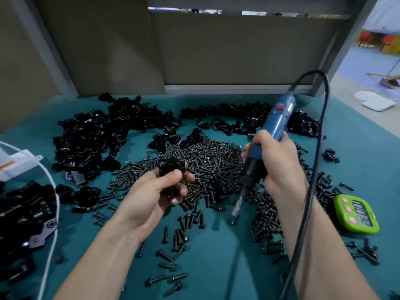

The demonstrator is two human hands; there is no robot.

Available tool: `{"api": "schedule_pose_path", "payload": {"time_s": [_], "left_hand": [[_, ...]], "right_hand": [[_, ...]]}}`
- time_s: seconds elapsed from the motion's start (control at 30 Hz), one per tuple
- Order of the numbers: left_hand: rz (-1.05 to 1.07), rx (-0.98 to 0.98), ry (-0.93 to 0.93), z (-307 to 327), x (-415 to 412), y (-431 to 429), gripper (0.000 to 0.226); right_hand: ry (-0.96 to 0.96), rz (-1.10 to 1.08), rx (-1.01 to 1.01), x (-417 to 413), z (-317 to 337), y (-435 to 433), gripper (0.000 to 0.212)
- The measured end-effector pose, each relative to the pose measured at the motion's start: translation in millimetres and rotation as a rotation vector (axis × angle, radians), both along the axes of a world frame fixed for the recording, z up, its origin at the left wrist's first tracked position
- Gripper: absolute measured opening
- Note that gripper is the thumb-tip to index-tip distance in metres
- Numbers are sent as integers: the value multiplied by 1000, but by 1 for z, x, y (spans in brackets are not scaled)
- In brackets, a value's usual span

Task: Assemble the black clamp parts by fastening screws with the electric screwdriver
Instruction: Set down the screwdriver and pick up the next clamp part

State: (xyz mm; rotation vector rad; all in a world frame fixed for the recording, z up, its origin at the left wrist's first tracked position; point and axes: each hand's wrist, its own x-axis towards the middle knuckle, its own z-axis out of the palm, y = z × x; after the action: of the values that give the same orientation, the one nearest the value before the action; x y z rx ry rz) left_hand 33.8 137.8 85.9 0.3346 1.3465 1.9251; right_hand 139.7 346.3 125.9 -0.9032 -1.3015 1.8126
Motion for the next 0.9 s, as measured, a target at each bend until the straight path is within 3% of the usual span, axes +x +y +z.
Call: {"api": "schedule_pose_path", "payload": {"time_s": [0.1, 0.17, 0.27, 0.33, 0.37, 0.43, 0.53, 0.63, 0.7, 0.77, 0.83, 0.9], "left_hand": [[133, 160, -53, -1, 4, 7, 39], [179, 180, -56, -1, 8, 10, 31], [224, 166, -50, -3, 11, 13, 23], [281, 93, 95, -7, 10, 13, 10], [321, 0, 243, -9, 10, 13, 15], [395, -184, 535, -15, 10, 14, 33], [391, -263, 765, -18, 20, 15, 60], [432, -338, 937, -22, 23, 14, 67], [489, -400, 1064, -23, 25, 13, 70], [533, -443, 1107, -23, 27, 14, 75], [547, -463, 1107, -20, 28, 15, 80], [521, -462, 1095, -18, 25, 13, 83]], "right_hand": [[-532, -51, 580, 7, 3, -1, 51], [-763, -57, 770, 11, 2, -2, 68], [-983, 12, 828, 9, -5, -8, 86], [-1060, 64, 825, 3, -13, -15, 80], [-1073, 89, 821, -1, -16, -18, 70], [-1080, 120, 823, -9, -22, -24, 52], [-1043, 55, 948, -14, -28, -25, 39], [-676, -87, 889, -14, -22, -30, 18], [-356, 63, 620, -17, -14, -39, 33], [-261, 398, 421, -22, -13, -51, 47], [-303, 608, 386, -27, -21, -63, 38], [-230, 600, 310, -32, -32, -69, 18]]}}
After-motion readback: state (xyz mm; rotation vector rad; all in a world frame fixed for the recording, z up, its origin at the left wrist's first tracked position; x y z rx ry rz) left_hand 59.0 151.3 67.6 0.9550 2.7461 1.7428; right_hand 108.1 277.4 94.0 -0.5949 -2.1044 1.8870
